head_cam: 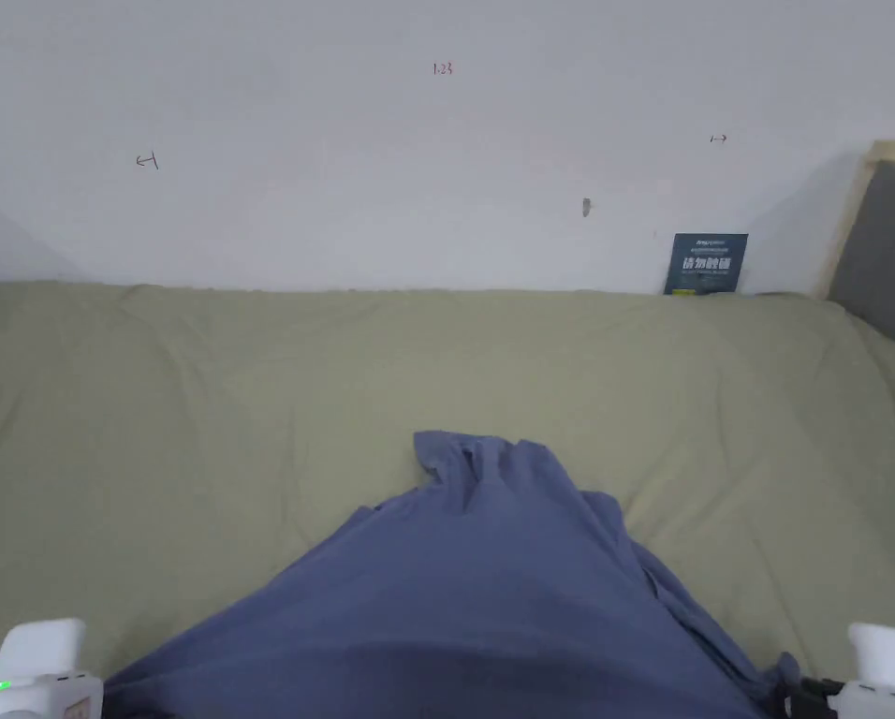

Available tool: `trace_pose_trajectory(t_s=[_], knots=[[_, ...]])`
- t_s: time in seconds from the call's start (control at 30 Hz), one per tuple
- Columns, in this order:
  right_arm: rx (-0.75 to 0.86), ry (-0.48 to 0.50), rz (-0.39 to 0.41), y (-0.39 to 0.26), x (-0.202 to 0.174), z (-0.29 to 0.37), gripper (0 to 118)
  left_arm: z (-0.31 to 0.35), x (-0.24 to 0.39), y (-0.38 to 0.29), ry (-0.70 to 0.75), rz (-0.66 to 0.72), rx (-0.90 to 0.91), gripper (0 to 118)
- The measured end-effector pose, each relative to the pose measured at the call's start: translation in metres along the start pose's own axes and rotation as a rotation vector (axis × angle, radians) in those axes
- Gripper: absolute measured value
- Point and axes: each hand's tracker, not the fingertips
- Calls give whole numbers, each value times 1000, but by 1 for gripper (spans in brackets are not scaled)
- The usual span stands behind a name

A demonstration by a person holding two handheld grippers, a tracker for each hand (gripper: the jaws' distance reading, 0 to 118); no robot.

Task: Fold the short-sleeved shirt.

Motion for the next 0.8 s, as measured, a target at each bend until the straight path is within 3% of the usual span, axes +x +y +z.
trace_pose_trajectory(t_s=[0.13,0.33,0.37,0.43,0.47,0.53,0.57,0.6,0.73,0.8], knots=[[-46,1,32,-18,3,1,8,4,-5,-13,-4,-3,-10,0],[-59,-19,-32,-26,5,-11,10,-2,-4,-24,-25,7,-34,0],[-67,-24,-42,-26,3,-12,30,-3,-4,-25,-29,10,-34,0],[-64,-55,-64,-25,0,-9,99,-1,-6,-26,-50,24,-23,4],[-70,-48,-73,-25,-1,-7,118,0,-8,-27,-56,32,-13,31],[-7,-47,-99,-21,-5,8,118,0,-11,-26,-65,39,-22,111],[-9,-45,-96,-18,-8,13,118,1,-12,-27,-63,45,-33,117],[-11,-44,-82,-13,-15,14,118,11,-14,-26,-74,38,79,116],[35,-22,-7,-1,-44,30,118,24,-22,-29,-70,53,17,115],[50,-10,42,0,-63,38,117,35,-27,-33,-116,75,33,109]])
